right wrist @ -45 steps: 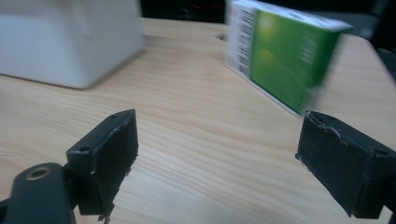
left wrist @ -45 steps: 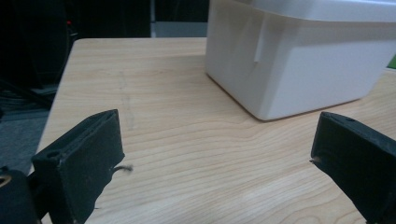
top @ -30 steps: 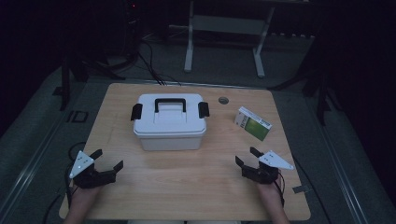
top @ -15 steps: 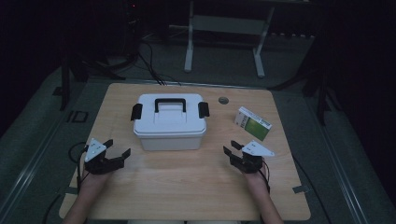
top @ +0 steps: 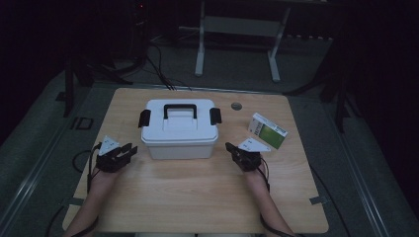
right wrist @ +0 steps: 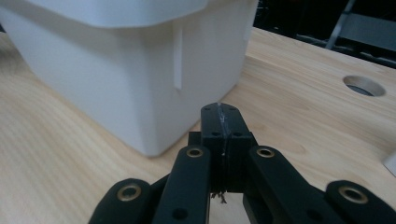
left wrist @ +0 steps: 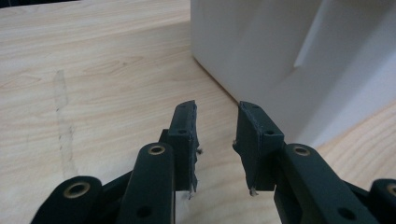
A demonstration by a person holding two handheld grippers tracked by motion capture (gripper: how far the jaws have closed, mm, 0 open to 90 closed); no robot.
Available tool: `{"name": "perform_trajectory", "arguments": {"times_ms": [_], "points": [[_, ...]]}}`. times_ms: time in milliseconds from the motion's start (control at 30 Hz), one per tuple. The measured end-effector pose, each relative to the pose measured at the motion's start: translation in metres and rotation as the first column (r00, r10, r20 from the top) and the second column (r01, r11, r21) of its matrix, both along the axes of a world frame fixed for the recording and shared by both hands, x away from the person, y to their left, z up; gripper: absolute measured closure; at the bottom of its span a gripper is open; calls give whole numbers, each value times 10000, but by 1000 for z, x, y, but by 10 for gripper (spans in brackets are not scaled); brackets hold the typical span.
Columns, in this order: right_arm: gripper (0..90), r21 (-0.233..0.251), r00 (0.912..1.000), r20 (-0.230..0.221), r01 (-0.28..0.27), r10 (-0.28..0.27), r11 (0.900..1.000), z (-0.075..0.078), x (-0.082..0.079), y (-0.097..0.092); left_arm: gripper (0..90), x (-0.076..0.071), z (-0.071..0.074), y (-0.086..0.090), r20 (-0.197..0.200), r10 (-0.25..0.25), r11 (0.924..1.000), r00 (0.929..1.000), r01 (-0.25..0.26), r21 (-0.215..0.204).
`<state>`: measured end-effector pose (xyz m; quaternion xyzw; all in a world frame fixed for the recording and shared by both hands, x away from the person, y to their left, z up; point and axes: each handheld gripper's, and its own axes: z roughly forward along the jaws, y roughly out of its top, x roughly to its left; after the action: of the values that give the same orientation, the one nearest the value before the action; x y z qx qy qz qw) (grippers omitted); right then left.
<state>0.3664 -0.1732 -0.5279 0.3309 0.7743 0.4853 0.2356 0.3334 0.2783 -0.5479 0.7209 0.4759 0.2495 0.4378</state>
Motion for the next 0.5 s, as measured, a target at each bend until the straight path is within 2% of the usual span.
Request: {"name": "perform_trajectory", "arguments": {"times_ms": [100,133,200,233,333,367,433,467,500], "points": [[898,-4,10000,-16,50,-50,10000,0,5,6,722,5,1,-2,-43,-52,9999,10000,52,-95],[898,6,9999,-71,135,-135,9999,0,10,13,757,6,1,-5,-2,-92,10000,10000,92,-28],[898,31,9998,-152,105,-104,9999,0,14,18,763,10,2,-12,19,-327,9995,9995,326,44],[898,31,9998,-152,105,-104,9999,0,14,18,794,10,2,-12,19,-327,9995,9995,326,44],[897,107,9997,-232,105,-103,9999,-1,18,25,801,13,4,-21,92,-521,9986,9986,520,124],[898,136,9996,-248,111,-108,9998,-1,18,26,829,13,4,-24,205,-509,9985,9985,505,208],[897,113,9996,-280,95,-92,9999,-1,18,29,830,14,5,-26,193,-660,9978,9976,658,114],[898,101,9996,-286,83,-80,9999,-1,18,29,843,14,5,-27,283,-633,9977,9976,626,250],[897,105,9994,-337,44,-41,9999,-1,19,30,852,14,6,-28,278,-645,9978,9975,640,189]]}}
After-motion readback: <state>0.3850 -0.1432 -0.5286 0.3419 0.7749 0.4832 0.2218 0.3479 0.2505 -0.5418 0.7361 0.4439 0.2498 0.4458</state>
